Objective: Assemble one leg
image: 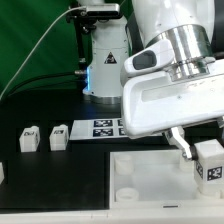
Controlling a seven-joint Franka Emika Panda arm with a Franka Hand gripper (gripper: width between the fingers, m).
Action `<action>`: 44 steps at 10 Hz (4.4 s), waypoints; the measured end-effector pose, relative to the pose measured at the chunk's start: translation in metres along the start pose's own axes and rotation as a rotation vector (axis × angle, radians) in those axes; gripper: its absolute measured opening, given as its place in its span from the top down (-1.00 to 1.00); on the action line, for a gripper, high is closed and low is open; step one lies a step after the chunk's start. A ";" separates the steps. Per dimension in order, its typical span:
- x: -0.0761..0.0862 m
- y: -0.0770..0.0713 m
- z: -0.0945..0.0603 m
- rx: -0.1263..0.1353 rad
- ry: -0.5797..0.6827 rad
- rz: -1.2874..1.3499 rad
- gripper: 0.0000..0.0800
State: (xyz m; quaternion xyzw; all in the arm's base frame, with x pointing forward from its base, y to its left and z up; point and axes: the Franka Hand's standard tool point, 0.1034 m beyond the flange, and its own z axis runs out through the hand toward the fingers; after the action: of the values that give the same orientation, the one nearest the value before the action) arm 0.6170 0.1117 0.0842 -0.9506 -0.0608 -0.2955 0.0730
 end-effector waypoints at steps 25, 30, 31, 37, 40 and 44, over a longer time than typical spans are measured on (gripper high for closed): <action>0.005 -0.001 0.003 0.122 -0.789 0.038 0.22; -0.001 0.004 0.002 0.034 -0.692 0.223 0.25; -0.002 0.004 0.002 -0.002 -0.666 0.338 0.25; 0.000 -0.002 0.003 -0.196 -0.565 0.940 0.25; -0.003 -0.019 0.008 -0.260 -0.531 1.293 0.25; -0.004 -0.022 0.009 -0.253 -0.537 1.325 0.07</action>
Offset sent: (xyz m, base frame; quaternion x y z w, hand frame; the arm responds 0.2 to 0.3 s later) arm 0.0000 0.0000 0.0000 0.0000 0.0000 0.0000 1.0000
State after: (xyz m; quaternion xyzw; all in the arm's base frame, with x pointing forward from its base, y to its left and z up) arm 0.6153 0.1345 0.0775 -0.8288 0.5466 0.0498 0.1088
